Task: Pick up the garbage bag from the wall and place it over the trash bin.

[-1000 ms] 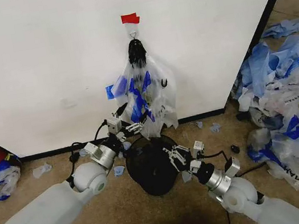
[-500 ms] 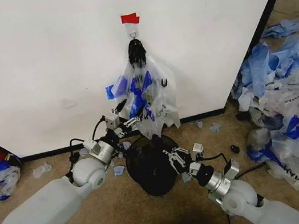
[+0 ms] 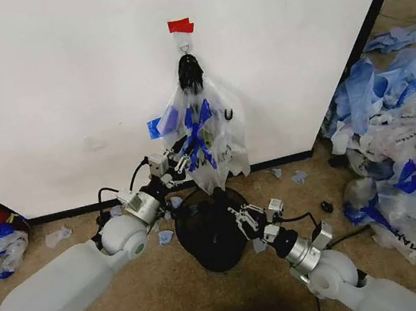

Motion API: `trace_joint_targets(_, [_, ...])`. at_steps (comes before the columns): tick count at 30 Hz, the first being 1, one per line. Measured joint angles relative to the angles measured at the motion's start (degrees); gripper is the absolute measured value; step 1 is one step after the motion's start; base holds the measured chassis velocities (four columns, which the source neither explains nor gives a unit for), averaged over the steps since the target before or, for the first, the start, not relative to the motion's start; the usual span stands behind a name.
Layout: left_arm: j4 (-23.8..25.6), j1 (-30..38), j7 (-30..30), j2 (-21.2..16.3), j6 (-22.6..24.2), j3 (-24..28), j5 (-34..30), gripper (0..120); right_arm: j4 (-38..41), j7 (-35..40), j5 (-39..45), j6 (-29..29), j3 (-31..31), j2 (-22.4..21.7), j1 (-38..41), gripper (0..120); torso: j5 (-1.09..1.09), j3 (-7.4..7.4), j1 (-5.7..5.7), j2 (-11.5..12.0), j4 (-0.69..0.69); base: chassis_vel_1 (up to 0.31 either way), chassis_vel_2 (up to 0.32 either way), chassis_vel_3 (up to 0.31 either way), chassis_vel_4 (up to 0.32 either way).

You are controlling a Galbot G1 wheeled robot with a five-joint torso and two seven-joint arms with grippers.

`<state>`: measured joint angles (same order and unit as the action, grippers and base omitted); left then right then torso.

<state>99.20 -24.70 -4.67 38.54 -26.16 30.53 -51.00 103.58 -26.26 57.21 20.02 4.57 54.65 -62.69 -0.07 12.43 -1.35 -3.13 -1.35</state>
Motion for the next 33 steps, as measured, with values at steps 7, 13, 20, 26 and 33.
trace_joint_targets(7, [1.8,0.0,-0.1,-2.1,0.2,0.2,-0.1,0,-0.4,0.4,0.0,0.0,0.2,0.2,0.3,0,0.00,0.00,0.00,0.0,0.00,0.000,0.000,0.000,0.000])
trace_joint_targets(13, [2.7,-0.9,-0.8,-2.9,0.2,-1.1,-0.4,0,-0.7,0.4,0.0,0.2,0.1,0.6,-0.1,0,-0.01,0.00,0.00,0.0,0.00,0.000,0.000,0.000,0.000])
trace_joint_targets(20, [4.8,-4.4,-1.5,-4.2,0.3,-5.3,-0.9,0,-1.1,0.5,0.0,0.7,-0.9,1.1,-0.6,0,-0.01,0.00,0.00,0.0,0.00,0.000,0.000,0.000,0.000])
trace_joint_targets(26, [5.9,-6.9,-2.4,-4.5,0.3,-7.9,-1.0,0,-1.2,0.4,-0.2,1.1,-1.2,1.6,-0.8,0,-0.01,0.00,0.00,0.0,0.00,0.000,0.000,0.000,0.000])
trace_joint_targets(33, [6.2,-8.2,-3.3,-4.1,0.3,-9.5,-0.9,0,0.6,2.1,-2.4,2.1,-4.2,0.6,-1.9,7,0.02,0.00,0.00,0.0,0.00,0.000,0.000,0.000,0.000])
